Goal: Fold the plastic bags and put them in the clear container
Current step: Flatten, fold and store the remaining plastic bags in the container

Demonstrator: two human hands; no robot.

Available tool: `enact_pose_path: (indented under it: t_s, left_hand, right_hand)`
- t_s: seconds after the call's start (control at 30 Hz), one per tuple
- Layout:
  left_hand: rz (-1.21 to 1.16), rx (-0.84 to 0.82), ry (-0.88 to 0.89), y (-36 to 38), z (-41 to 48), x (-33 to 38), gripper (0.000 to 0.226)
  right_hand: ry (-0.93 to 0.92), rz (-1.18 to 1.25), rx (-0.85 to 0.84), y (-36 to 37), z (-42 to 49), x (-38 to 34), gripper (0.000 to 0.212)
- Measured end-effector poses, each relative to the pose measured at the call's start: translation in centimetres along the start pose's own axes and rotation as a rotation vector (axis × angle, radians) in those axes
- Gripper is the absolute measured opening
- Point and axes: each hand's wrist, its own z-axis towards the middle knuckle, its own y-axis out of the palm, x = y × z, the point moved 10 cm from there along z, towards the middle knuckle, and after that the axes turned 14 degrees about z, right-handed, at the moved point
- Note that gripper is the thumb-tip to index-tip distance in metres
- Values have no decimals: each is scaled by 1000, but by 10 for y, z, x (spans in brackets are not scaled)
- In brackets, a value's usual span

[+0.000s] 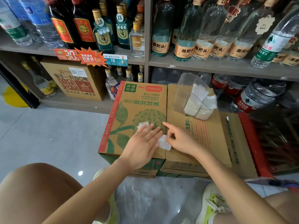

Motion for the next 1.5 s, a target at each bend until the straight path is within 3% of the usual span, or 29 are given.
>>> enact_pose_path:
  t_s: [0.07, 0.2, 0.3, 0.43, 0.6, 0.8, 1.1, 1.17, 1.23, 1.3, 1.5]
  left_hand:
    - [43, -98, -64, 18, -7, -4, 49]
    - [80, -134, -157, 20, -6, -4, 52]
    - [98, -142, -211, 19, -6, -2, 55]
    - [159, -145, -175, 17, -3, 9, 54]
    - [89, -217, -111, 26, -7, 7, 61]
    - [89, -194, -136, 23, -26, -33, 53]
    - [122, -167, -285, 16, -41, -44, 54]
    - [144, -183, -306, 17, -41, -42, 55]
    - [172, -200, -332, 17, -40, -39, 56]
    - [184, -209, -377, 17, -41, -37, 58]
    - [180, -198, -462, 13, -41, -31, 61]
  right_hand:
    - [-27, 11, 68, -6, -2, 0, 54]
    - [-314, -305, 545, -29, -35, -29, 36]
    - [-280, -480, 429, 2, -30, -21, 46]
    - [-128, -498, 247, 19, -21, 5, 64]
    - [-106, -532, 249, 20, -21, 4, 66]
    - [-71, -541, 211, 19, -24, 3, 63]
    - [-1, -553, 170, 20, -24, 9, 53]
    - [23, -474, 263, 9, -29, 12, 56]
    - [65, -322, 524, -16, -42, 14, 71]
    - [110, -260, 721, -27, -53, 17, 67]
    - [224, -138, 767, -24, -46, 20, 25]
